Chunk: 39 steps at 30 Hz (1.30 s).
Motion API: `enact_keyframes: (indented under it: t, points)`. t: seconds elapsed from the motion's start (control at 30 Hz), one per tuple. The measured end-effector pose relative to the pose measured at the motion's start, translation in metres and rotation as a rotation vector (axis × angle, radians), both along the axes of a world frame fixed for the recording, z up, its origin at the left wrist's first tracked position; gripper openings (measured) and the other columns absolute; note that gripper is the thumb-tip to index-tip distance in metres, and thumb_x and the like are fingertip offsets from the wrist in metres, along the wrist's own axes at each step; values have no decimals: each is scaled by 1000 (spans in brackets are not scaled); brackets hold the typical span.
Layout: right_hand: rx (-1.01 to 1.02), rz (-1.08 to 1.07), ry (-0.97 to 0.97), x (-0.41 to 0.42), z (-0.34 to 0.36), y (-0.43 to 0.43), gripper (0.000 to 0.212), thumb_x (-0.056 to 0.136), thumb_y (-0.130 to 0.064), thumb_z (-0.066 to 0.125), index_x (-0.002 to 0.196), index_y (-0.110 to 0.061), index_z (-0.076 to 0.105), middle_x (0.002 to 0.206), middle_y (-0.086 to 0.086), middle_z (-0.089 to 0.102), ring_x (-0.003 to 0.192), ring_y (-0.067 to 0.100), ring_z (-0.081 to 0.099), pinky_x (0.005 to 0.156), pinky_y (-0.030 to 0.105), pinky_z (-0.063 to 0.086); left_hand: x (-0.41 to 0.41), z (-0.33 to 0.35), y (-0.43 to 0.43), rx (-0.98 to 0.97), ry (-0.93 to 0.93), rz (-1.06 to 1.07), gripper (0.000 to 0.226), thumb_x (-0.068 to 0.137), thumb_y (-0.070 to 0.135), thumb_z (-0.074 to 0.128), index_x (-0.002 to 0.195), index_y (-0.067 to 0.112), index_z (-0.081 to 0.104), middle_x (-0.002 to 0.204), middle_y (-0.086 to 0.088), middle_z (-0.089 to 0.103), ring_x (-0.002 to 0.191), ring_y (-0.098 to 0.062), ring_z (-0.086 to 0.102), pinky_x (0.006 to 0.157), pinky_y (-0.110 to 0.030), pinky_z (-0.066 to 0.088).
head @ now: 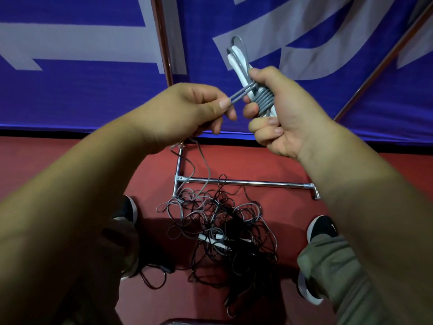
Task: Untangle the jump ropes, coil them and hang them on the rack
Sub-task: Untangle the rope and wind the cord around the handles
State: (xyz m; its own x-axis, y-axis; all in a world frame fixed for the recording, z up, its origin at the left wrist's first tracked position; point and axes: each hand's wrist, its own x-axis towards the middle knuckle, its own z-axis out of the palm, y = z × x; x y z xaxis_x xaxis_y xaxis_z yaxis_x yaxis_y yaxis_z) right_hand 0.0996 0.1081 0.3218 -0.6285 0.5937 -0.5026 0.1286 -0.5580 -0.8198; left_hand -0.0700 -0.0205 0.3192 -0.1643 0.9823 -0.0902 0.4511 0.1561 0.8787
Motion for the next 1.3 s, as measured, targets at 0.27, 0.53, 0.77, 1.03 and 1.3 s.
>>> enact_keyframes:
  t: [0.27, 0.53, 0.77, 1.03, 1.3]
  points:
    - [-113, 21, 77, 0, -1, -5, 16, 97, -29, 61, 94, -18, 50, 78, 1, 55, 50, 5, 19, 31, 17, 15, 3, -9, 4, -96, 88, -20, 24, 111, 24, 53, 97, 16, 71, 76, -3, 67, 63, -18, 55, 59, -25, 51]
    - [-146, -5, 151, 1, 3, -9, 19, 98, -22, 65, 111, -9, 62, 77, 9, 57, 57, 14, 60, 60, 41, 64, -3, -17, 5, -200, -156, 21, 22, 111, 16, 51, 105, 5, 70, 86, -10, 66, 82, -22, 69, 81, -37, 65]
    - [139, 118, 14, 2, -2, -7, 19, 98, -30, 58, 104, -13, 66, 73, 7, 62, 60, 18, 51, 67, 36, 48, -6, -21, 2, -223, 13, 34, 23, 111, 17, 52, 111, 14, 75, 89, -7, 71, 81, -13, 74, 69, -22, 60]
    - [15, 34, 98, 0, -7, -6, 9, 95, -17, 58, 101, -12, 53, 84, 6, 44, 54, 12, 32, 41, 22, 19, -6, -23, 4, -238, -36, 45, 24, 111, 17, 52, 109, 14, 76, 86, -5, 69, 86, -20, 76, 73, -28, 62]
    - [-73, -16, 128, -2, -7, -7, 11, 98, -20, 62, 104, -11, 60, 79, 3, 51, 54, 8, 40, 38, 18, 30, -6, -22, 5, -231, -21, 38, 24, 111, 17, 52, 109, 13, 76, 88, -8, 68, 76, -10, 72, 67, -21, 58]
